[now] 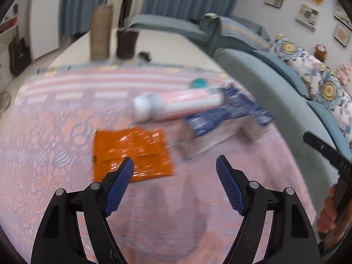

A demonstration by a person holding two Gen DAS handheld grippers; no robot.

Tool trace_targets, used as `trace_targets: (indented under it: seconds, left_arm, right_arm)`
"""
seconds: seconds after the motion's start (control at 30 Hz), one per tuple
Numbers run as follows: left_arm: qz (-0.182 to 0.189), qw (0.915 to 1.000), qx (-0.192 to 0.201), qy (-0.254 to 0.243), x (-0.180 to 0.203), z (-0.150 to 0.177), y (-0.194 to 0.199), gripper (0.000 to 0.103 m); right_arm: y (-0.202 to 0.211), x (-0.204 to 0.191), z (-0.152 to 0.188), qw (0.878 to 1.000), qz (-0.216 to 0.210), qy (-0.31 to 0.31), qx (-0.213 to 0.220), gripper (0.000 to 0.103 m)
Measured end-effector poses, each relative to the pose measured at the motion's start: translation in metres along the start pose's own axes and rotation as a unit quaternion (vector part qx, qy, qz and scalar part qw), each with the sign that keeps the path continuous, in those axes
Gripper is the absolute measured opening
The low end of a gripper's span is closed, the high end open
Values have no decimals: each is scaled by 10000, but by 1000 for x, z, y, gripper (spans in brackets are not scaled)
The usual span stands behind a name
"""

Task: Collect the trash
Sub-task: 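Move both tools back toward the remaining trash on the table, then grasp the white milk carton with the right tool while the left tool reaches the orange wrapper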

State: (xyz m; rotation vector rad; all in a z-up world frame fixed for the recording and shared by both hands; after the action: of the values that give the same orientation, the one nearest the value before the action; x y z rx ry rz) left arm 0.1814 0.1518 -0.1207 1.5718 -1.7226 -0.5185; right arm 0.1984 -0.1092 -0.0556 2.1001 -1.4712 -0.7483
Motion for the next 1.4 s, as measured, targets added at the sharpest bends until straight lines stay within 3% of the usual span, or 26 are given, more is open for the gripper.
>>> trace_targets:
  seconds: [0.17, 0.23, 0.27, 0.43, 0.5, 0.6, 0.73, 0.8, 0.87, 1.0, 1.27, 1.4]
  left_arm:
    - [-209, 9994, -290, 6, -30, 7, -24, 78]
    - [-221, 9988, -417, -95, -32, 8, -31, 79]
    - [-308, 9985, -419, -186, -31, 7, -33, 80]
    - [-436, 9962, -554, -512, -29, 7, -45, 90]
    - [-438, 9949, -622, -667, -23, 9, -49, 94]
    - [-616, 9909, -692, -979, -16, 12, -55, 95]
    - [-805, 9881, -768, -1058, -13, 11, -59, 95]
    - [-804, 9883, -735, -1068, -12, 9, -59, 89]
    - [-745, 9880, -708, -1156, -10, 8, -57, 75]
    - [-615, 9878, -694, -1253, -7, 8, -54, 62]
    - [62, 9937, -714, -858, -4, 7, -50, 0]
    - [248, 9953, -659, -658, -5, 12, -45, 0]
  right_arm:
    - [-48, -23, -6, 9985, 253, 436, -232, 50]
    - [-57, -28, -8, 9978, 310, 533, -247, 66]
    - [-61, -30, -9, 9972, 402, 584, -226, 69]
    - [-87, -34, -14, 9952, 553, 705, -402, 69]
    - [-99, -35, -15, 9944, 544, 728, -534, 66]
    - [-107, -35, -14, 9938, 507, 721, -683, 44]
    - [-112, -31, -12, 9943, 406, 617, -772, 43]
    - [-110, -31, -11, 9950, 263, 554, -787, 41]
    - [-105, -32, -8, 9956, 138, 521, -765, 40]
    - [-91, -34, -1, 9963, -23, 452, -733, 40]
    - [-45, -23, 13, 9980, -221, 199, -558, 39]
    - [-18, -18, 23, 9985, -263, 102, -471, 39]
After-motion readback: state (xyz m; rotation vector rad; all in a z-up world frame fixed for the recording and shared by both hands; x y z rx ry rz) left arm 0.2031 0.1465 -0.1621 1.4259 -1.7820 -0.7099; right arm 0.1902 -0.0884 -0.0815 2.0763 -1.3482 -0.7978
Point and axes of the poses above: each gripper's, at about its wrist camera, not at the fingertips, and y roughly against the way its jaws point, x to its right, z to its underside, the point moved 5 cm from there along -y, roughly the way its jaws point
